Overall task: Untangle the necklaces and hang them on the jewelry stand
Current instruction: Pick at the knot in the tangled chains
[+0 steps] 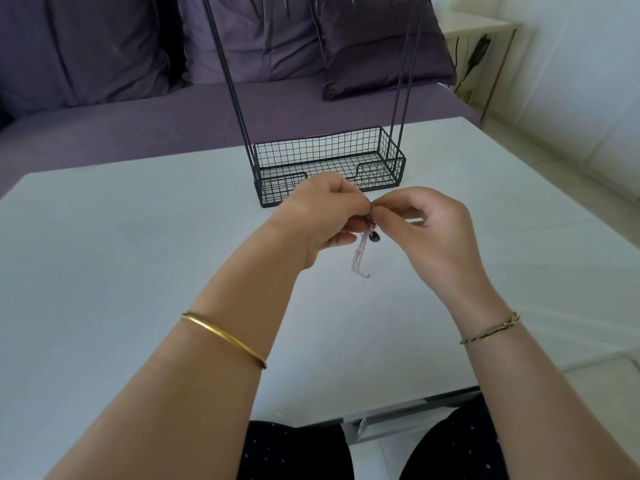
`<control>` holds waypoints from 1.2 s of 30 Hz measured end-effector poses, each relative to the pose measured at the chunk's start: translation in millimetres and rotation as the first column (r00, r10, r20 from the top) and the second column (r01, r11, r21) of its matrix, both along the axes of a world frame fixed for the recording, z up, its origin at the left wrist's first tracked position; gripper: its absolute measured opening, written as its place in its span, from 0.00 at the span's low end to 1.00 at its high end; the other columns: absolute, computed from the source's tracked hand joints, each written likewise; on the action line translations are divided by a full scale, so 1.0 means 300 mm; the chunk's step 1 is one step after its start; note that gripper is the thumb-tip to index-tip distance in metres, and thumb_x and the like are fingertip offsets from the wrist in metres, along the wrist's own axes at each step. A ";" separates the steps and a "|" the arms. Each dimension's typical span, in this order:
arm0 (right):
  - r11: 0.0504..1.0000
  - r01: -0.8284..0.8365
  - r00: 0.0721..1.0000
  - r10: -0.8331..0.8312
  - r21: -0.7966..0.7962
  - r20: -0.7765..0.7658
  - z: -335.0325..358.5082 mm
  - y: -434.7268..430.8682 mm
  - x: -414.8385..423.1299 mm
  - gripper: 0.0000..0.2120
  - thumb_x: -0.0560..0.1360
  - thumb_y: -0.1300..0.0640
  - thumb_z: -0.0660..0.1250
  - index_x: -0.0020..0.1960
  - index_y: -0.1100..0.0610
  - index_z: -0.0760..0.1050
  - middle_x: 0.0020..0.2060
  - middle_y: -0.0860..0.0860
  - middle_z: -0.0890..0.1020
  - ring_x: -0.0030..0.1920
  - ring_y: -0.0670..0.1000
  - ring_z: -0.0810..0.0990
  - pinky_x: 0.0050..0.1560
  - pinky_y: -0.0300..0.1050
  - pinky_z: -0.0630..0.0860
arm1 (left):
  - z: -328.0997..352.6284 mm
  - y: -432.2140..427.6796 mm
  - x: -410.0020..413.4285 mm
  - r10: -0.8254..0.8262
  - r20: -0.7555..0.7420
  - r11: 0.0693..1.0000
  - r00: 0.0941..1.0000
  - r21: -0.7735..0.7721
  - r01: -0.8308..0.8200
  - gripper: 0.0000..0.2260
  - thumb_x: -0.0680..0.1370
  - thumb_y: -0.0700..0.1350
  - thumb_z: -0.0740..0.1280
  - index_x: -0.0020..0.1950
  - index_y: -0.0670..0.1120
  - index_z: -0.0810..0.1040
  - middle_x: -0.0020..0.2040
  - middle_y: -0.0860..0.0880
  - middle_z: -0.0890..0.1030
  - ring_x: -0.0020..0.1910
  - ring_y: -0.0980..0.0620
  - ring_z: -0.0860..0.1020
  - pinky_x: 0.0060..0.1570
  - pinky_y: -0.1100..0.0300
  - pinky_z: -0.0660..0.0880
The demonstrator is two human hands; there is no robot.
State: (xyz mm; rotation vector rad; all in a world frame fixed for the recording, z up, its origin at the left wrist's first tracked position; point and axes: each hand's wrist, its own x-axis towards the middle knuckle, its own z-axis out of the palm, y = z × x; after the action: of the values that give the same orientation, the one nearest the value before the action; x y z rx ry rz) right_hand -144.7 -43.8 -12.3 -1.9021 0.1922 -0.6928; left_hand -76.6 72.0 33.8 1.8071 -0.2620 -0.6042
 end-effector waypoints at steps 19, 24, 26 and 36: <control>0.993 -0.043 0.995 0.033 -0.113 -0.092 -0.001 0.002 0.012 0.10 0.74 0.65 0.64 0.36 0.53 0.71 0.32 0.43 0.75 0.33 0.40 0.72 0.32 0.30 0.67 | -0.002 -0.010 -0.001 -0.026 0.185 0.988 0.982 0.153 -0.002 0.05 0.75 0.42 0.65 0.39 0.46 0.74 0.37 0.51 0.78 0.37 0.55 0.74 0.37 0.61 0.72; 0.981 0.013 0.999 -0.022 -0.192 -0.041 0.004 -0.004 0.014 0.08 0.71 0.62 0.63 0.36 0.53 0.70 0.33 0.48 0.78 0.37 0.49 0.75 0.37 0.45 0.72 | -0.001 -0.008 0.008 -0.092 0.042 0.988 0.995 0.126 0.087 0.08 0.75 0.40 0.66 0.37 0.47 0.73 0.34 0.52 0.76 0.33 0.56 0.72 0.34 0.63 0.69; 0.982 0.039 0.999 -0.043 -0.185 -0.016 0.001 -0.004 0.017 0.06 0.72 0.63 0.62 0.38 0.55 0.71 0.34 0.50 0.78 0.38 0.51 0.76 0.38 0.48 0.73 | -0.002 -0.008 0.007 -0.139 0.094 0.972 0.986 0.205 0.118 0.04 0.75 0.41 0.67 0.41 0.46 0.75 0.36 0.51 0.77 0.35 0.56 0.73 0.37 0.63 0.71; 0.997 0.020 0.996 -0.014 0.080 -0.083 0.001 -0.006 -0.004 0.12 0.71 0.66 0.66 0.38 0.50 0.79 0.33 0.43 0.82 0.38 0.45 0.81 0.41 0.38 0.76 | -0.002 0.011 0.025 0.002 -0.050 0.995 0.999 0.097 0.003 0.08 0.75 0.38 0.64 0.36 0.46 0.74 0.34 0.50 0.80 0.32 0.55 0.75 0.32 0.63 0.69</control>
State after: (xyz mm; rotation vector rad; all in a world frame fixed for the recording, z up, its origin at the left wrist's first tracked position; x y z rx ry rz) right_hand -145.9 -45.5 -12.1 -1.8544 0.2848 -0.6098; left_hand -69.1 75.2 33.2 1.8825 -0.2016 -0.6720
